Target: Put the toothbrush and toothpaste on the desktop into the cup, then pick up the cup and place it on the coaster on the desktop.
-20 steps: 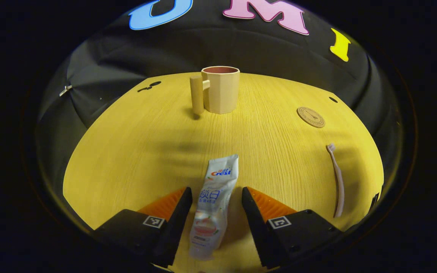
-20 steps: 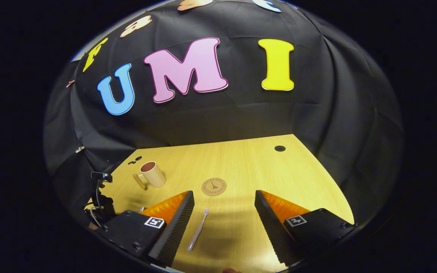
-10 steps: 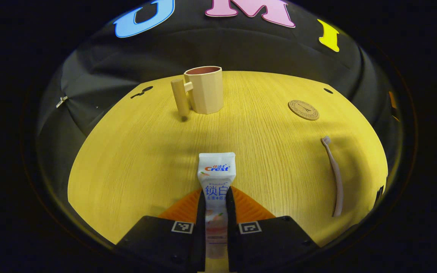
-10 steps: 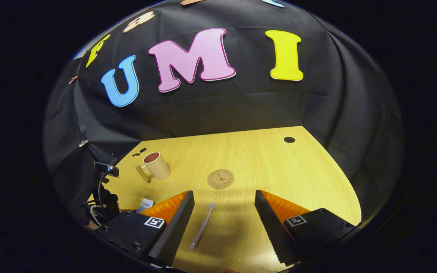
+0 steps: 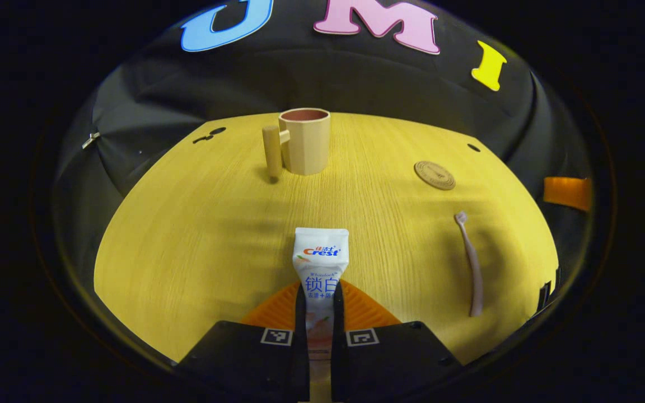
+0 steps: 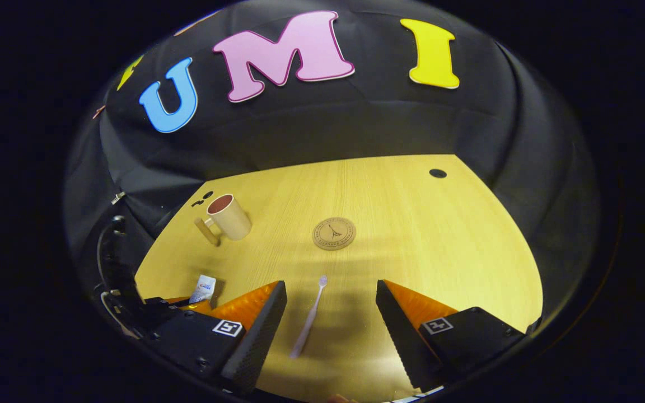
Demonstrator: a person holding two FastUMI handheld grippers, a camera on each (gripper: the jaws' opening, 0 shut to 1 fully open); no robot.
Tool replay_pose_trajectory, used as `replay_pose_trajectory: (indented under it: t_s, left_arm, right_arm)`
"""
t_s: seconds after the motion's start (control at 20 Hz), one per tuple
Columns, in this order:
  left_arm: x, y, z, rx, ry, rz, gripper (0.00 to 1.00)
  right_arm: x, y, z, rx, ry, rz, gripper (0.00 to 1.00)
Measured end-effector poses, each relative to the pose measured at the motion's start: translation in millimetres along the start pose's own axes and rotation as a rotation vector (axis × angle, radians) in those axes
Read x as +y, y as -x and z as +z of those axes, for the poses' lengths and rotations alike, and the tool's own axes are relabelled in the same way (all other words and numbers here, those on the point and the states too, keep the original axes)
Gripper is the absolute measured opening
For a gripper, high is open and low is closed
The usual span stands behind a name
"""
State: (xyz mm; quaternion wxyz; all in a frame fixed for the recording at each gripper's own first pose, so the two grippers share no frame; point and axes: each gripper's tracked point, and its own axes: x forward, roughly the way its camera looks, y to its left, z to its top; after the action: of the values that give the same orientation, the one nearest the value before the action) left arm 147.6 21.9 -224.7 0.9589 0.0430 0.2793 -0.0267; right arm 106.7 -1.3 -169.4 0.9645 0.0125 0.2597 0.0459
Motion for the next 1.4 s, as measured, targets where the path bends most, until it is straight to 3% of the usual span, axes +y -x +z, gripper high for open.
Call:
replay_pose_trajectory:
  t_s: [0.2, 0.3, 0.35, 0.4, 0.5, 0.8, 0.85, 0.9, 1.15, 1.2, 1.35, 1.4]
  left_arm:
    - [13, 40, 7, -0.024, 0.02, -0.018, 0.2]
    - [27, 57, 5, -0.019, -0.026, 0.009, 0.2]
    - [30, 65, 8, -0.029, -0.044, 0.005, 0.25]
    - [31, 73, 10, -0.036, -0.056, -0.005, 0.2]
    - [35, 85, 12, -0.052, -0.072, -0.017, 0.2]
    - [39, 102, 2, -0.048, -0.023, -0.076, 0.2]
    - [40, 103, -1, -0.045, -0.02, -0.079, 0.16]
    - [40, 103, -4, -0.039, -0.02, -0.086, 0.2]
    - [38, 106, -11, -0.022, -0.035, -0.105, 0.2]
    - [37, 108, -11, -0.023, -0.044, -0.109, 0.2]
    - [33, 114, -9, -0.038, -0.063, -0.123, 0.2]
    - [31, 115, -10, -0.037, -0.062, -0.124, 0.2]
  right_arm:
    - [5, -17, -8, 0.028, 0.027, -0.074, 0.99]
    - [5, -27, -18, 0.049, 0.049, -0.118, 0.99]
    - [5, -31, -26, 0.069, 0.047, -0.133, 0.99]
    - [8, -35, -34, 0.088, 0.038, -0.141, 0.99]
    - [8, -43, -50, 0.117, 0.021, -0.171, 0.99]
    - [7, -63, -99, 0.236, 0.016, -0.259, 0.98]
    - [7, -64, -103, 0.25, 0.023, -0.27, 0.97]
    - [9, -66, -107, 0.265, 0.021, -0.269, 0.97]
    - [13, -72, -119, 0.311, -0.035, -0.276, 1.0]
    - [13, -72, -120, 0.32, -0.034, -0.275, 0.93]
    - [14, -70, -120, 0.338, -0.026, -0.265, 0.89]
    - [15, -71, -121, 0.342, -0.02, -0.257, 0.59]
